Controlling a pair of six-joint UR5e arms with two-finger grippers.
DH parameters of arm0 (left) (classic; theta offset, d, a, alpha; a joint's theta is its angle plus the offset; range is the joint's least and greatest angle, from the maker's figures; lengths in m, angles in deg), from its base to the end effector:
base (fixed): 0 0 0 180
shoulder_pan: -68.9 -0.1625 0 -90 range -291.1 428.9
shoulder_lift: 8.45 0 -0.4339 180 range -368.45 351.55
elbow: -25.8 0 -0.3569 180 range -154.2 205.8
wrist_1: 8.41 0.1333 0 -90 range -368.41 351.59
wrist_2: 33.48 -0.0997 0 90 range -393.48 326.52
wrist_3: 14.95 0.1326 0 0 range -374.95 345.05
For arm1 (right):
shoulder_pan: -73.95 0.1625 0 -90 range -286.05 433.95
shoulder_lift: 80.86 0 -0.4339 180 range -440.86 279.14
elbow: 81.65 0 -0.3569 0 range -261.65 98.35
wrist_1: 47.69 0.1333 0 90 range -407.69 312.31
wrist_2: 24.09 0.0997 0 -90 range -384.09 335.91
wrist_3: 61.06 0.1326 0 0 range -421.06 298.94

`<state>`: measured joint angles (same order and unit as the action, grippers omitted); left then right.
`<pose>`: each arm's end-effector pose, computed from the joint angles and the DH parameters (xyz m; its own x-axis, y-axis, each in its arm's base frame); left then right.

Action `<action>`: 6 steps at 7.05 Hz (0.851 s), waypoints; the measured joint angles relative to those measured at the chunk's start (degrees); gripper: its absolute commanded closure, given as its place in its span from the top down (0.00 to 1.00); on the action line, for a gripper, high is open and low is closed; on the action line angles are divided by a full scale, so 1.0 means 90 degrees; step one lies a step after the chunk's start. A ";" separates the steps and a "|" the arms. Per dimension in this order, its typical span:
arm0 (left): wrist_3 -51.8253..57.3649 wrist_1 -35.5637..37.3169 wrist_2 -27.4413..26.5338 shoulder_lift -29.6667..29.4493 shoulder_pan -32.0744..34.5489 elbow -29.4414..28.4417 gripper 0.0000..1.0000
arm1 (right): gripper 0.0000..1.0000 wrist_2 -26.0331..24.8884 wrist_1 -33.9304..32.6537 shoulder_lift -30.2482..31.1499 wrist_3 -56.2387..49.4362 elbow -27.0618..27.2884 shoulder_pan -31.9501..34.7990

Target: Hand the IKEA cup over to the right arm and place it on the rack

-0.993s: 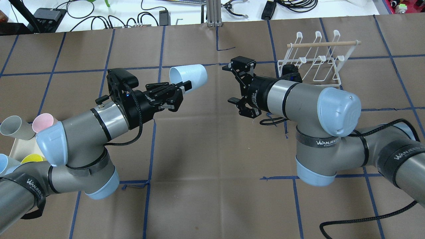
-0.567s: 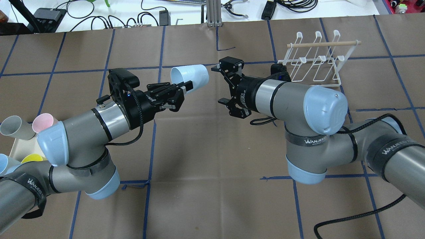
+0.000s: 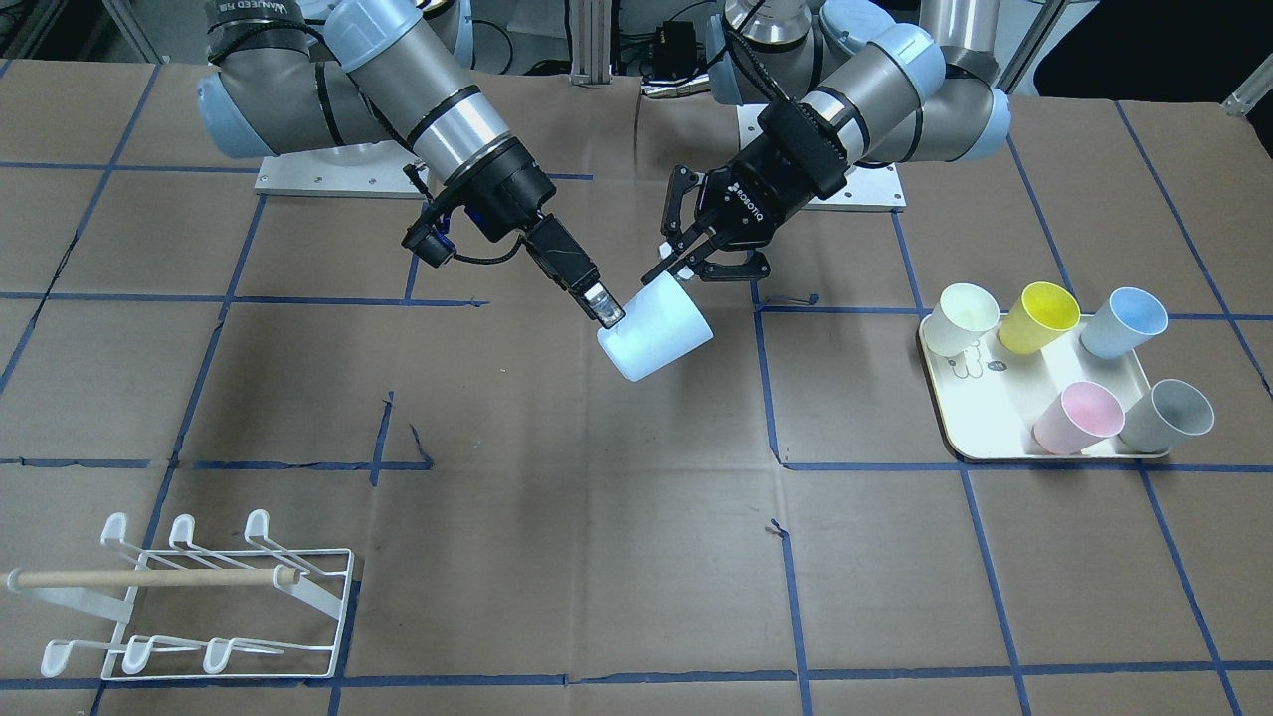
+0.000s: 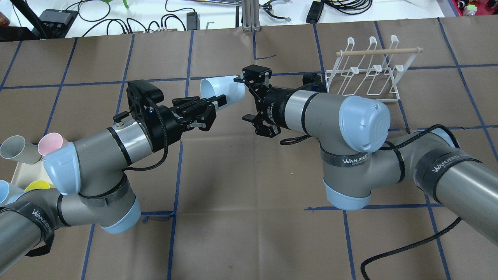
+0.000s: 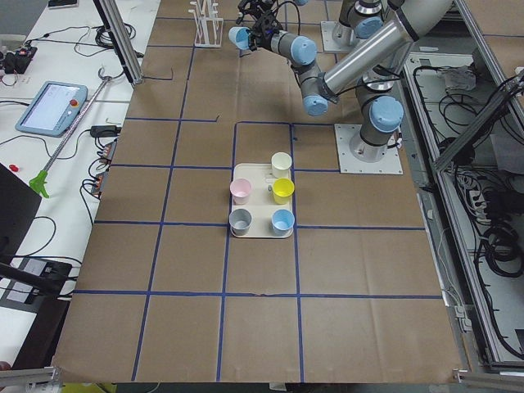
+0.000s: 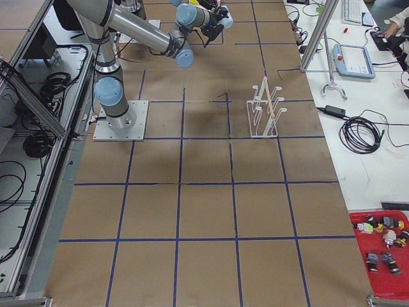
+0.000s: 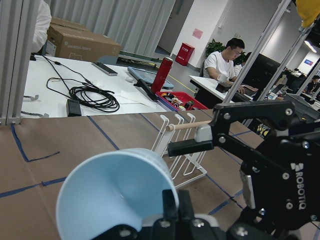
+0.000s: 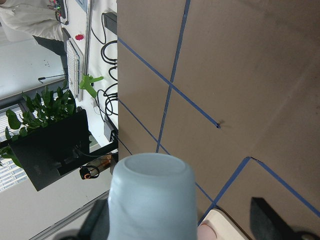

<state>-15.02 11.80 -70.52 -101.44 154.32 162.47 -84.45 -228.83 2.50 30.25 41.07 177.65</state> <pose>-0.2087 -0.3901 0.3713 -0.6559 0.6442 0.3935 -0.0401 0.4909 -0.8703 0.3065 -0.4176 0.3742 -0.1293 0.6143 -0.7784 0.7556 0.5694 0.3238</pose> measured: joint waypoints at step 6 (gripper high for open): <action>-0.0131 0.0038 -0.0005 0.0009 0.0010 -0.0009 0.00 | 0.98 0.0018 -0.0008 -0.0554 0.0167 -0.0560 0.0117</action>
<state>-16.20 12.15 -70.57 -101.35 154.41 162.39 -84.28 -228.91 -2.48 31.75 36.03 178.71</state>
